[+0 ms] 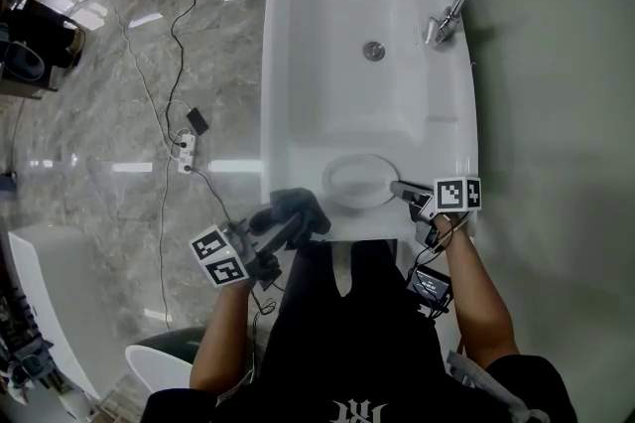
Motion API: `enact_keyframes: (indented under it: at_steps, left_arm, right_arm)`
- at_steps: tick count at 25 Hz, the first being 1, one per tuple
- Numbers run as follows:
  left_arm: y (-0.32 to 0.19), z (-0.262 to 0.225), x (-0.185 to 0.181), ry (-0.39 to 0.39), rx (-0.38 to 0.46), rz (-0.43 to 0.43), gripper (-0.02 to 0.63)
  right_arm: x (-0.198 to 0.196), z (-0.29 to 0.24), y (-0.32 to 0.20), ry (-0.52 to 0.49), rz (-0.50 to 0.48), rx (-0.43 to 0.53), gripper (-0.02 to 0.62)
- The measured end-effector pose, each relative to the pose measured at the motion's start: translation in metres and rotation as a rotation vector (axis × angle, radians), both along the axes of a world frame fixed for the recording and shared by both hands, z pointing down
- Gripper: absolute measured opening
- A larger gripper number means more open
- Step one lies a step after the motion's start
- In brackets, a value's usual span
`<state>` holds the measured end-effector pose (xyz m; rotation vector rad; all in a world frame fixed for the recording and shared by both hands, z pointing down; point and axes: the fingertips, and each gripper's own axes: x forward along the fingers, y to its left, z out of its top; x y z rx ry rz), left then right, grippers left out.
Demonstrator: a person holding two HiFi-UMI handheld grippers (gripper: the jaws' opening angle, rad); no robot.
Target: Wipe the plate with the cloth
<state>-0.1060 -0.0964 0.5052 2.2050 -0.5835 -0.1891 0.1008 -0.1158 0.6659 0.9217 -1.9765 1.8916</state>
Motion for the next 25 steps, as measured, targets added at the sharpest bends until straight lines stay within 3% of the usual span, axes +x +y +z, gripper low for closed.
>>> enact_keyframes:
  at_steps: [11, 18, 20, 25]
  left_arm:
    - [0.001, 0.006, 0.009, -0.019, -0.032, 0.038, 0.064]
    - [-0.016, 0.043, 0.074, -0.125, -0.242, 0.171, 0.063]
    - [-0.019, 0.046, 0.090, -0.134, -0.264, 0.200, 0.064]
    - [-0.027, 0.058, 0.099, -0.136, -0.320, 0.164, 0.063]
  right_arm:
    - [-0.005, 0.000, 0.003, -0.019, 0.002, -0.029, 0.033]
    - [-0.005, -0.003, 0.003, -0.029, 0.013, -0.034, 0.023]
    - [-0.005, -0.002, 0.004, -0.024, 0.017, -0.037, 0.025]
    - [0.001, -0.003, 0.004, -0.014, 0.032, -0.033, 0.025]
